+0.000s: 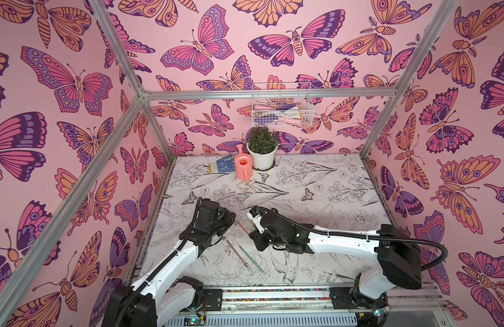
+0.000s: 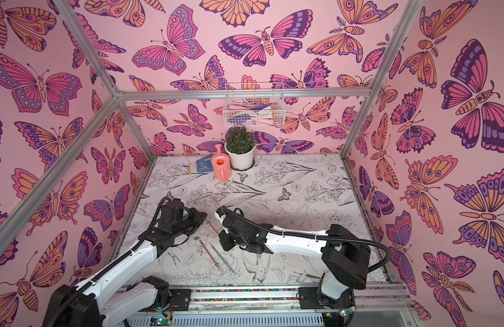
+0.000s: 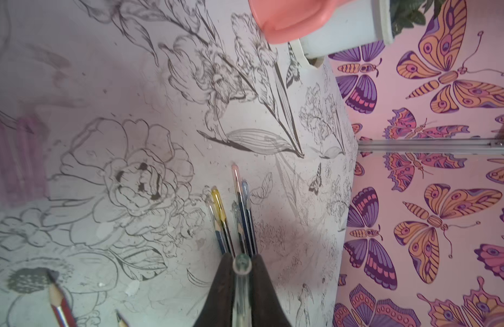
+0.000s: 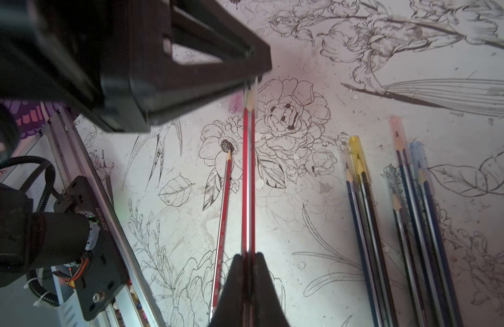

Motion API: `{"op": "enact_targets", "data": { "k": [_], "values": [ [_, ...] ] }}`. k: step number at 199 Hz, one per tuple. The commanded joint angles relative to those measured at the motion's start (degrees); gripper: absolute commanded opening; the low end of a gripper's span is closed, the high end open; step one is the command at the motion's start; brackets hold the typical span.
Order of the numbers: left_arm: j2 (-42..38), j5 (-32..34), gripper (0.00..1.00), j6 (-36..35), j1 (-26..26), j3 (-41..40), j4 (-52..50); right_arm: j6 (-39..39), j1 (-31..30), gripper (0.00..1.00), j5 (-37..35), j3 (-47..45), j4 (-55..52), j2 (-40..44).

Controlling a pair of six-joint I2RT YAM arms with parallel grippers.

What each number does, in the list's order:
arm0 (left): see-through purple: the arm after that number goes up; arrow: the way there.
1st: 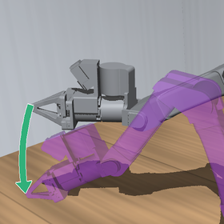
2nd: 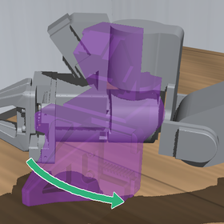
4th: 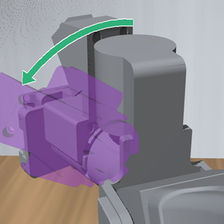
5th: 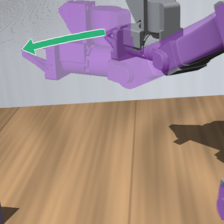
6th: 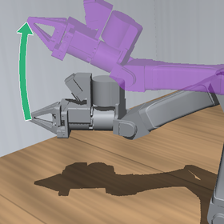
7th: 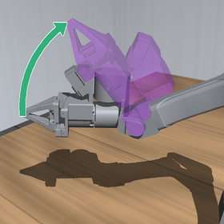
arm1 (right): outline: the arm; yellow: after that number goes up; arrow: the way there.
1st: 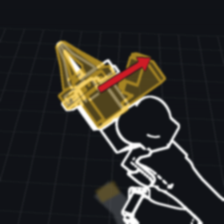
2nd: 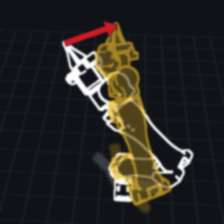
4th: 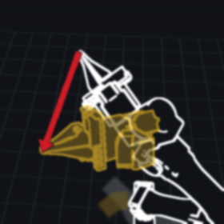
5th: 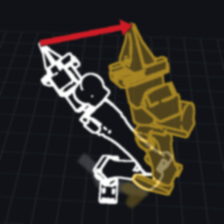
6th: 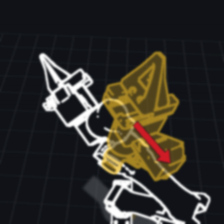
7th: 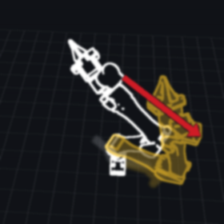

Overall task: Remove the protective cover of the pencils
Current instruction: Remove the protective sleeve from the pencil, then place the pencil at the center of the board, then place the protective sleeve at the center of the board.

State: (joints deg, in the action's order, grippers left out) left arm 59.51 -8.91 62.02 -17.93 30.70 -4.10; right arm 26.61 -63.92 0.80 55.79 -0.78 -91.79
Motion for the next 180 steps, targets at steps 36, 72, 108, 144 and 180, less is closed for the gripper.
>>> {"op": "enact_targets", "data": {
  "k": [36, 72, 108, 144, 180],
  "values": [
    [1.1, 3.1, 0.10, 0.6, 3.0, -0.1, 1.8, 1.3, -0.3, 0.03, 3.2, -1.8, -1.3, -0.8],
    [2.2, 3.8, 0.11, -0.1, 3.1, -0.2, 1.8, 1.0, -0.3, 0.02, 2.0, -2.2, -2.0, -0.7],
    [6.2, 4.4, 0.11, -1.0, 3.4, -0.5, 2.3, 1.7, -0.3, 0.02, 1.7, -4.1, -0.4, -2.1],
    [11.3, 5.3, 0.11, -3.7, 3.6, 1.9, -0.1, 2.7, -0.3, 0.01, 1.3, -5.9, 1.3, -4.1],
    [17.4, 4.7, 0.09, -5.7, 3.9, 4.9, -2.7, 3.4, -0.3, 0.00, 0.8, -6.5, 2.5, -6.5]
  ]
}}
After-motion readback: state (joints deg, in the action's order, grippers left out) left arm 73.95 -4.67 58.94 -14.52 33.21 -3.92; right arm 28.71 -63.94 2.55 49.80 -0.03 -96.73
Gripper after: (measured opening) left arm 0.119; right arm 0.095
